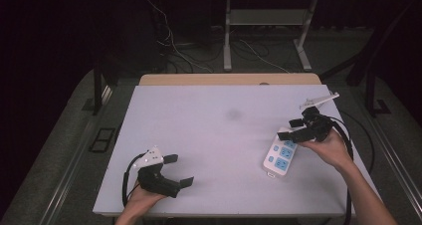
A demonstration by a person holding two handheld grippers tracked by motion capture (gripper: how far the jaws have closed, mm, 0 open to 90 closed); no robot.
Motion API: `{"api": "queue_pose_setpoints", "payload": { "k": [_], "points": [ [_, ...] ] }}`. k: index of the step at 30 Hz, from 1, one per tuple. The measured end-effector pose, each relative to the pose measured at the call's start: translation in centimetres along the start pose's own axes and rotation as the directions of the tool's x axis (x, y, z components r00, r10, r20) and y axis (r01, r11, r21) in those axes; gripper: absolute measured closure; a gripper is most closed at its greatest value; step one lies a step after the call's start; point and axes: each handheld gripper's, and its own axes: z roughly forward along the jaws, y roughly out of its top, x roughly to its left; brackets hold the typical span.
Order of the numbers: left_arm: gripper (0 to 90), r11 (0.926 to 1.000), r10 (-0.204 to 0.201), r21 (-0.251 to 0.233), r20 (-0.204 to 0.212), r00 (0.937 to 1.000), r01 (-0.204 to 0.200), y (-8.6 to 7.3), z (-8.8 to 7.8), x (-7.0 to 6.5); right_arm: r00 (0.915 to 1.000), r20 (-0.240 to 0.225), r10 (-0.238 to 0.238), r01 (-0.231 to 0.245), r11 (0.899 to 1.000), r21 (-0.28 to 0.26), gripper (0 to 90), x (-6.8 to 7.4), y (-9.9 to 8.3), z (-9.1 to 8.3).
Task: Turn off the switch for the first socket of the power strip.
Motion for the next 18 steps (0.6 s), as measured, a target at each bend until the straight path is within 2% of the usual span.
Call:
{"api": "queue_pose_setpoints", "payload": {
  "k": [4,5,10,16,18],
  "points": [
    [0.0,1.0000,0.001,0.001,0.004,1.0000,-0.001,0.0,0.0,-0.1,0.9998,-0.013,0.018,-0.018,1.000,0.010,33.9,-0.5,0.1,0.5],
    [0.0,1.0000,0.001,0.002,0.004,1.0000,-0.001,0.0,0.0,-0.1,0.9998,-0.013,0.018,-0.018,1.000,0.010,33.9,-0.5,0.1,0.5],
    [0.0,1.0000,0.000,-0.001,0.002,1.0000,0.000,0.0,0.0,-0.1,0.9994,-0.021,0.027,-0.027,0.999,0.023,45.5,-0.9,0.2,1.2],
    [0.0,1.0000,0.002,-0.002,0.001,1.0000,-0.002,0.0,-0.1,0.0,0.9994,-0.007,0.034,-0.033,0.998,0.048,55.0,-1.2,0.1,2.0],
    [0.0,1.0000,0.002,-0.002,0.000,1.0000,-0.002,0.0,-0.1,0.0,0.9993,0.004,0.037,-0.037,0.997,0.061,61.4,-1.5,0.1,2.3]
  ]
}}
